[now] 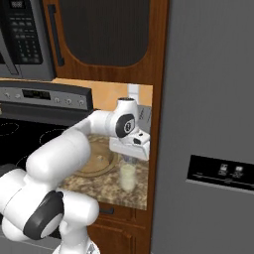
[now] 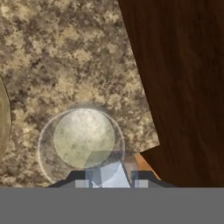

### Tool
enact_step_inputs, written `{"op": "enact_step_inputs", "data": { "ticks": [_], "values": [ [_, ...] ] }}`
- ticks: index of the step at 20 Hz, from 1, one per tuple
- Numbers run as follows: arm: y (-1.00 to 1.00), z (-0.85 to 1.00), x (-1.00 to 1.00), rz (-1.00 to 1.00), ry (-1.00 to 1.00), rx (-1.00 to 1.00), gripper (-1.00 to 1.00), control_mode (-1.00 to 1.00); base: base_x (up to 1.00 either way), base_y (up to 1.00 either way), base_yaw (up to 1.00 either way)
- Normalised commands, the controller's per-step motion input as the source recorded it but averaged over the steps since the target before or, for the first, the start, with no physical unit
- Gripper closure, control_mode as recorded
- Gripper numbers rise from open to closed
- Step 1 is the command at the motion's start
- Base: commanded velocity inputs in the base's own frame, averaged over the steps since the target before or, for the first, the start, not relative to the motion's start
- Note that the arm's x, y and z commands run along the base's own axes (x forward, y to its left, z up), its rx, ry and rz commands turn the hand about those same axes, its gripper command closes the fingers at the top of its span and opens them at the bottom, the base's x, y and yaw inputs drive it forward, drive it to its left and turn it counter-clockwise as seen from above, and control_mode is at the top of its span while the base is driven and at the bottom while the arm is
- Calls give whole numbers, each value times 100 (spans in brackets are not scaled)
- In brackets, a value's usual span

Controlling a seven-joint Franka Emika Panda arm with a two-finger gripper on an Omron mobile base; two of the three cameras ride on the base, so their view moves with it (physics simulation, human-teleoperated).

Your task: Grab a lemon wedge from the fridge and one ice cube from the ice bowl, and put them in the glass of lemonade.

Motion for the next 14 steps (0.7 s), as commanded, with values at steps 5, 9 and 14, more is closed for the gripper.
{"op": "enact_step_inputs", "data": {
  "ticks": [5, 9, 14],
  "values": [
    [27, 4, -10, 1, -5, 0, 100, -100, 0, 0, 0],
    [32, 0, -2, 0, -8, 0, 100, -100, 0, 0, 0],
    [8, 0, 30, 0, -1, 0, 100, -100, 0, 0, 0]
  ]
}}
